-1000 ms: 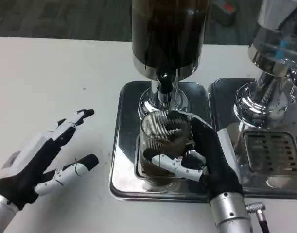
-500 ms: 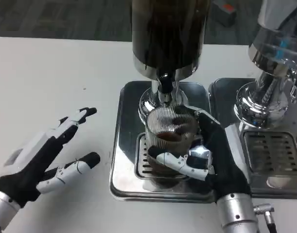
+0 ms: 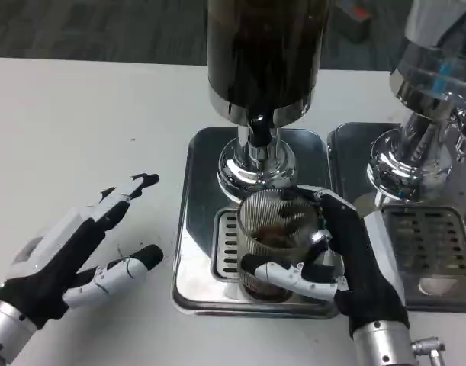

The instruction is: Grasp the cup under the faucet to collect the drink, then remove the cup.

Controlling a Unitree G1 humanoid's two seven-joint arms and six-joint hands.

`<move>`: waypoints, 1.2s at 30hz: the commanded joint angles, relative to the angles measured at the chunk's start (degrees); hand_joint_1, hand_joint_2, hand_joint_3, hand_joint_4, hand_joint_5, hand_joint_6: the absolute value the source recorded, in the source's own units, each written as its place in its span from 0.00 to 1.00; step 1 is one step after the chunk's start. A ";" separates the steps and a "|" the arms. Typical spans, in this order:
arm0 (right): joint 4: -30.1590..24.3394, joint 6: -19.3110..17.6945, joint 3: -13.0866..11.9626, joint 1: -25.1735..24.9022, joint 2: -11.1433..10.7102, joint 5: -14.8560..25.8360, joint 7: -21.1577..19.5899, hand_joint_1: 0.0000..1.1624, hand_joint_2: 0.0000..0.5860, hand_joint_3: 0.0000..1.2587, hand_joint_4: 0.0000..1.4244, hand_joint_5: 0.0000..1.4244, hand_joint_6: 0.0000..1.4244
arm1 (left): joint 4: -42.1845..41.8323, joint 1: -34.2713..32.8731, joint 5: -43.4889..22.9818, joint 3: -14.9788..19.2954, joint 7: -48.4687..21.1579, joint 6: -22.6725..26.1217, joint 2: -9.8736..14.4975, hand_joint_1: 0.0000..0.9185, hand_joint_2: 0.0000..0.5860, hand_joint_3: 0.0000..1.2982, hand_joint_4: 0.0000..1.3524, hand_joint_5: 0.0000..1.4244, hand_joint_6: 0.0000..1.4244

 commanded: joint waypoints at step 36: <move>-15.02 2.15 0.53 8.13 -2.81 -5.49 1.20 0.92 0.36 0.41 0.44 0.48 0.65 | -8.88 4.82 5.58 2.06 5.44 -0.66 6.14 0.00 0.27 0.06 0.00 0.06 0.00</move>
